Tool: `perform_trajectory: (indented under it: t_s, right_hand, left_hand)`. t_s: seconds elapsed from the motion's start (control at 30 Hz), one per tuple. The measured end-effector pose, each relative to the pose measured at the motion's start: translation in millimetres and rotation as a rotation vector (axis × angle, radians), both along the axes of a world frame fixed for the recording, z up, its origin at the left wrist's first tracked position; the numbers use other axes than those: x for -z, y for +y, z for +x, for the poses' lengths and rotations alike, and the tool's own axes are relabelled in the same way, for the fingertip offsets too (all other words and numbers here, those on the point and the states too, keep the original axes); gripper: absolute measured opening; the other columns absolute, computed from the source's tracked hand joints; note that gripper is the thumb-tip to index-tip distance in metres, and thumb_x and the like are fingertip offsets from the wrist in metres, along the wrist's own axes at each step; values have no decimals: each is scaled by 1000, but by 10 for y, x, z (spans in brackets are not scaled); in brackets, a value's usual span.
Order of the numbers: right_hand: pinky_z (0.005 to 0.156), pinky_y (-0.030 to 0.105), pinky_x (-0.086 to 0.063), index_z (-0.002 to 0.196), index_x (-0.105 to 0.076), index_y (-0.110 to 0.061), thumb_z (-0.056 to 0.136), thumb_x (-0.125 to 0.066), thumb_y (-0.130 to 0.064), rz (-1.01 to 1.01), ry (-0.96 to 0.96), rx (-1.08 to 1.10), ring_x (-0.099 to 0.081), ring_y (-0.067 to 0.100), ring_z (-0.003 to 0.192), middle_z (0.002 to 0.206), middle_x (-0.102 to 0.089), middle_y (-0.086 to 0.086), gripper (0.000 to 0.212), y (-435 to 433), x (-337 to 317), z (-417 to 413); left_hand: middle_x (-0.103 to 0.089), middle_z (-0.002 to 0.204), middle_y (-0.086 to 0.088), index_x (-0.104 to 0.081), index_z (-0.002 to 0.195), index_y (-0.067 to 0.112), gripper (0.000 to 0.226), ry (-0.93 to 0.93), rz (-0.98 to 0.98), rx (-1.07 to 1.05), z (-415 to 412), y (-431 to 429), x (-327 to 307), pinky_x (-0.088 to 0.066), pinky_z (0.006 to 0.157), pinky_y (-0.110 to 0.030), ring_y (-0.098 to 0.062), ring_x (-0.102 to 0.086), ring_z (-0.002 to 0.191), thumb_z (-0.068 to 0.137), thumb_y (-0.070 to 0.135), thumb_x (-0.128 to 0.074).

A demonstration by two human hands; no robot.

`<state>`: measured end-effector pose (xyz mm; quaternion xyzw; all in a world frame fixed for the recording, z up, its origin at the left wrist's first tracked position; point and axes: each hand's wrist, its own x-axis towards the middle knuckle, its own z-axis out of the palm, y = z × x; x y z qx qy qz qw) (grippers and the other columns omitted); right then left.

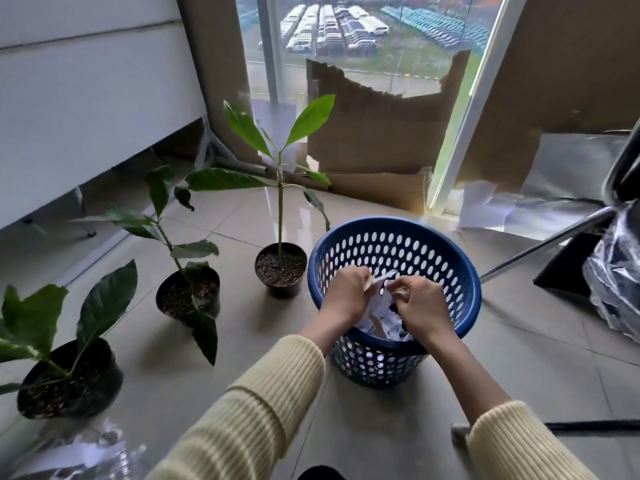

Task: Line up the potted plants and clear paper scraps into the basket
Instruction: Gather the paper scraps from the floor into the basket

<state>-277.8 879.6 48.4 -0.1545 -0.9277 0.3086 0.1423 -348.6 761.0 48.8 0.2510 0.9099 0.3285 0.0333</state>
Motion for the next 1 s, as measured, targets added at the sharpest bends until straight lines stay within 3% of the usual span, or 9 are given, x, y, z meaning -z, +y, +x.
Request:
perform_trajectory:
  t_s: [0.17,0.27,0.37,0.47,0.57,0.67,0.77,0.87,1.0]
  right_hand:
    - [72,24,-45,100,-70,-11,81,-60,-6,-14,-79,15,-64,24,89,95,-72,8,22,33,122,-2]
    - [81,30,-44,107,-68,-18,78,-60,-13,33,-99,56,-51,25,102,103,-71,3,30,21,167,-2]
    - [88,41,-45,102,-69,-22,75,-60,-16,77,-69,109,-47,26,102,105,-69,0,29,-3,173,19]
    - [90,43,-44,100,-69,-17,75,-61,-12,85,-35,124,-48,28,104,106,-68,4,27,-11,178,20]
    - [87,45,-45,101,-69,-13,77,-61,-9,93,34,155,-51,31,103,105,-69,8,25,-33,155,26]
    - [86,45,-46,105,-67,-12,79,-62,-8,94,121,167,-52,31,102,106,-69,9,28,-95,100,31]
    - [86,42,-44,107,-65,-11,80,-63,-7,82,241,111,-54,32,101,105,-68,10,28,-265,0,-2]
    - [87,47,-45,106,-65,-11,79,-64,-4,74,350,13,-54,31,98,100,-68,9,28,-563,-106,-65]
    - [86,32,-37,103,-66,-5,77,-62,3,46,496,-125,-53,32,95,95,-67,13,27,-1096,-143,-145]
  left_hand:
    - [-61,88,-10,-58,82,6,19,-34,-101,10,35,84,152,-34,65,-25,-17,-47,73,91,22,-56]
    - [-59,86,-7,-59,88,7,21,-78,-74,-9,33,88,164,-37,62,-24,-19,-53,75,90,27,-57]
    - [-62,108,-9,-56,115,9,42,-87,-106,10,22,71,188,-48,81,-30,-22,-59,98,78,21,-73]
    - [-58,123,-9,-47,131,10,70,-56,-131,41,30,52,206,-44,98,-32,-22,-54,113,70,23,-80]
    - [-53,129,-8,-40,137,13,78,-47,-137,72,47,24,175,-41,104,-35,-23,-49,120,70,25,-80]
    - [-51,129,-6,-45,134,13,71,29,-46,68,115,-46,97,-40,106,-38,-21,-46,120,73,28,-77]
    - [-53,123,-6,-52,125,11,50,152,111,-48,215,-194,22,-40,105,-36,-20,-47,117,79,22,-69]
    - [-56,117,-6,-58,116,11,37,259,221,-198,313,-453,-9,-42,100,-34,-19,-50,110,81,16,-64]
    - [-58,109,-8,-62,107,10,29,323,267,-378,442,-990,76,-42,94,-31,-22,-52,103,78,10,-60]
